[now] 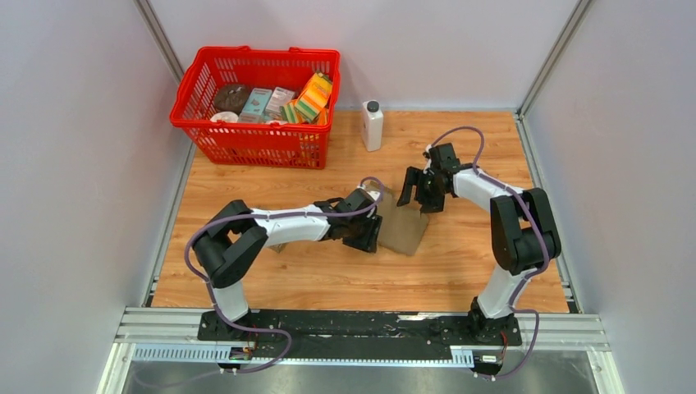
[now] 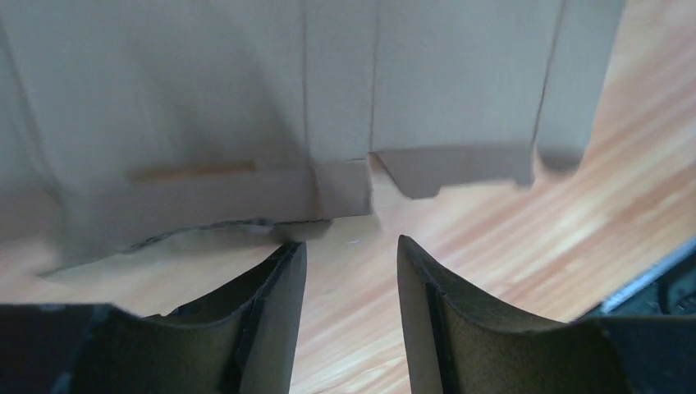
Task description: Fold the paper box
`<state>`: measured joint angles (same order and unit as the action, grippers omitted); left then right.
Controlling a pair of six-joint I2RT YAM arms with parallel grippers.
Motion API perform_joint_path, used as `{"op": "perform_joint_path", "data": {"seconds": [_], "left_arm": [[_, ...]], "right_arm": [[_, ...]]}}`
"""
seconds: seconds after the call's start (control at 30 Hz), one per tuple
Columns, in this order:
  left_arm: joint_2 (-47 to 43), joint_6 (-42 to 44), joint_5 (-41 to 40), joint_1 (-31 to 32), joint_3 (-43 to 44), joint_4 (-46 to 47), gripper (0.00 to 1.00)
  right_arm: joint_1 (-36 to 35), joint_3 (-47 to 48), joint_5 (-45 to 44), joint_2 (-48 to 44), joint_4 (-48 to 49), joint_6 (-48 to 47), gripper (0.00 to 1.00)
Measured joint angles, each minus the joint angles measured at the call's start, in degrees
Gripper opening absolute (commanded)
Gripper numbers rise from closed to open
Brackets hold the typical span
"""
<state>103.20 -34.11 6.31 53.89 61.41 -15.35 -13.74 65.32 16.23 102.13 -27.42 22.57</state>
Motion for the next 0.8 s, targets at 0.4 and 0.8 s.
{"op": "perform_joint_path", "data": {"seconds": [0.4,0.8], "left_arm": [[-25.35,4.63,-8.63,-9.84,-14.21,-7.34,0.85],[-7.65,6.05,-11.04,-14.36,5.53,-8.81,0.73]], "right_arm": [[-8.57,-21.53,9.6,-18.29,7.1,7.34,0.89],[-7.06,-4.61,-9.66,-4.92,5.35,3.02,0.77]]}}
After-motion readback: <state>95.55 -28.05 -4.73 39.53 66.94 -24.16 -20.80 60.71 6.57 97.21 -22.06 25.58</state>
